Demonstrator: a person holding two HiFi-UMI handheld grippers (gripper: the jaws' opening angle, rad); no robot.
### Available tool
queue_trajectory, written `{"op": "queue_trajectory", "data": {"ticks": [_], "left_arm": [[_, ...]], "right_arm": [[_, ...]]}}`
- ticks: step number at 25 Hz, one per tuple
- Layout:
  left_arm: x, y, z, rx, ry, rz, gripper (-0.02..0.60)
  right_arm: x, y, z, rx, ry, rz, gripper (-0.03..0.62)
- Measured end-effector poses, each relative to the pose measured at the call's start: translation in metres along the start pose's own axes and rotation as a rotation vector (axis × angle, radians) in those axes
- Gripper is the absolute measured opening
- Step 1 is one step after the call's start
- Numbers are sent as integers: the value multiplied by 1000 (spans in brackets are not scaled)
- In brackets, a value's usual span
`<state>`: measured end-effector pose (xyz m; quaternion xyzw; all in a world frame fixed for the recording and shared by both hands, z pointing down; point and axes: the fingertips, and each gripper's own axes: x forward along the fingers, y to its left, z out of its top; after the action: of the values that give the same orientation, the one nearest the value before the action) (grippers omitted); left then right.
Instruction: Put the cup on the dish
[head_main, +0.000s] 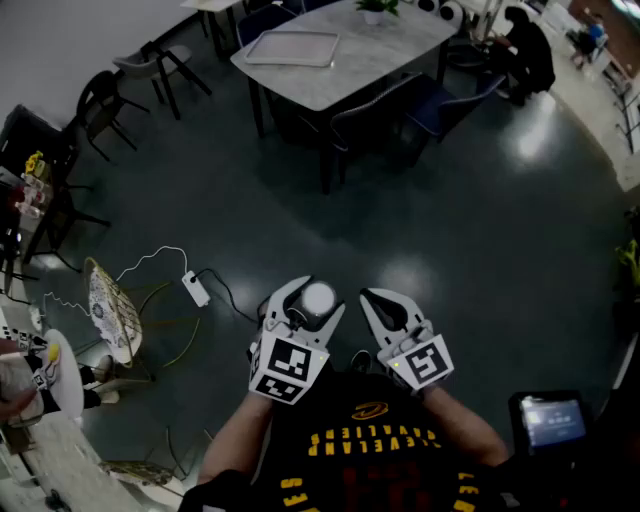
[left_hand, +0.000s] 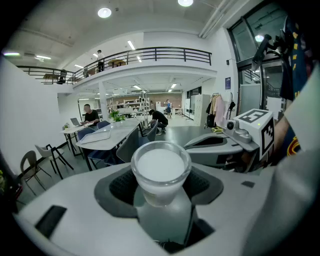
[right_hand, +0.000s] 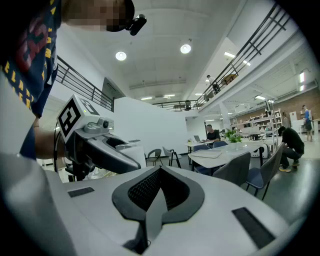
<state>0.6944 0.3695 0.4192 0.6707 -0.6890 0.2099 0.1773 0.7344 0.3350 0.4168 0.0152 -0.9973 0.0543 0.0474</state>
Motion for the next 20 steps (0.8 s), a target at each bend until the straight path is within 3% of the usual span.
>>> {"op": "queue_trajectory", "data": {"ticks": [7, 8, 13, 20], "left_arm": [[-9, 23, 10, 41, -4, -4, 261], [-10, 35, 16, 54, -9, -5, 261], [-10, 101, 38, 81, -21, -46, 261], [-14, 185, 30, 145, 24, -176, 261]], "right_arm": [[20, 20, 0, -56, 17, 57, 13], [30, 23, -1, -61, 29, 64, 74], [106, 40, 8, -66, 13, 61, 235], [228, 63, 36, -128, -20, -2, 249]]}}
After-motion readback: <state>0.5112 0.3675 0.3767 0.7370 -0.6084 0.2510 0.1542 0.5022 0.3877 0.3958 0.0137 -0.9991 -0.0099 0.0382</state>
